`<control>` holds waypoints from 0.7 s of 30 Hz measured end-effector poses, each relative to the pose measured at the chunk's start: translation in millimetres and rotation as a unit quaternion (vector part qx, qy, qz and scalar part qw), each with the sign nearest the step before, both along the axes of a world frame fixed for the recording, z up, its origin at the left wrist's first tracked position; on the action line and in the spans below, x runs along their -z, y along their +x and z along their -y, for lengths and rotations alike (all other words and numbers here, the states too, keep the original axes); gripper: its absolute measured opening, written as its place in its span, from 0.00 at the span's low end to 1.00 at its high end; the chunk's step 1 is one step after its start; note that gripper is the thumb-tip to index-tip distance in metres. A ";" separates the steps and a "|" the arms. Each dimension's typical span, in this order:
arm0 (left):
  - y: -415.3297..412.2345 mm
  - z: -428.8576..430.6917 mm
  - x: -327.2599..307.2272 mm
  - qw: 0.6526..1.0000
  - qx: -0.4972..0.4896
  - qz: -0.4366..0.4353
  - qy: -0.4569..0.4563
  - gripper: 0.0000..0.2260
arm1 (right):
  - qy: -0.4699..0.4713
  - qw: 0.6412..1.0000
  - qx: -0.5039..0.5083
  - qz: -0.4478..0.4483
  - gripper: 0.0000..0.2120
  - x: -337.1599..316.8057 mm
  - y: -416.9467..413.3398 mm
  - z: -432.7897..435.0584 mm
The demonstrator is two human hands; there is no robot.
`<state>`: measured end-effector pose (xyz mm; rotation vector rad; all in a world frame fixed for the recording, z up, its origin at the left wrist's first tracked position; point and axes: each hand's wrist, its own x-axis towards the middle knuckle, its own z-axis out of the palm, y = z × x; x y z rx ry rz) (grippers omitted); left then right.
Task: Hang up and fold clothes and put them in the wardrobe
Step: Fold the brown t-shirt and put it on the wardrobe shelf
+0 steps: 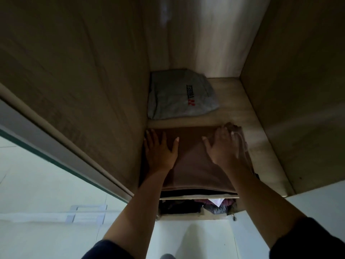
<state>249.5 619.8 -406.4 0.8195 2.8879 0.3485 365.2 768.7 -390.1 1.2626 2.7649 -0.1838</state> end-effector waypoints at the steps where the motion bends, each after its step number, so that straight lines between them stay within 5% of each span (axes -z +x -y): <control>1: 4.1 2.0 -0.7 0.999 -0.027 0.000 0.021 0.36 | 0.010 1.000 0.024 0.012 0.37 0.1 4.6 -1.4; 4: 19.8 12.6 -0.7 0.998 -0.029 -0.023 0.044 0.38 | 0.045 0.995 0.035 -0.081 0.35 -1.2 13.6 10.6; 6: 32.7 25.9 1.0 0.998 0.012 -0.050 0.036 0.34 | 0.060 0.985 -0.049 -0.154 0.30 -0.8 24.3 33.4; 9: 50.4 50.4 11.4 0.995 0.080 -0.053 0.029 0.30 | 0.030 0.981 -0.139 -0.130 0.26 15.9 54.9 71.9; 17: 65.9 85.8 -3.8 0.997 0.053 0.051 -0.019 0.33 | -0.042 0.998 -0.015 -0.054 0.26 6.1 98.5 77.8; 21: 84.0 94.7 -35.7 0.992 0.069 0.102 -0.036 0.39 | -0.058 0.993 0.026 -0.101 0.22 -43.9 120.5 88.8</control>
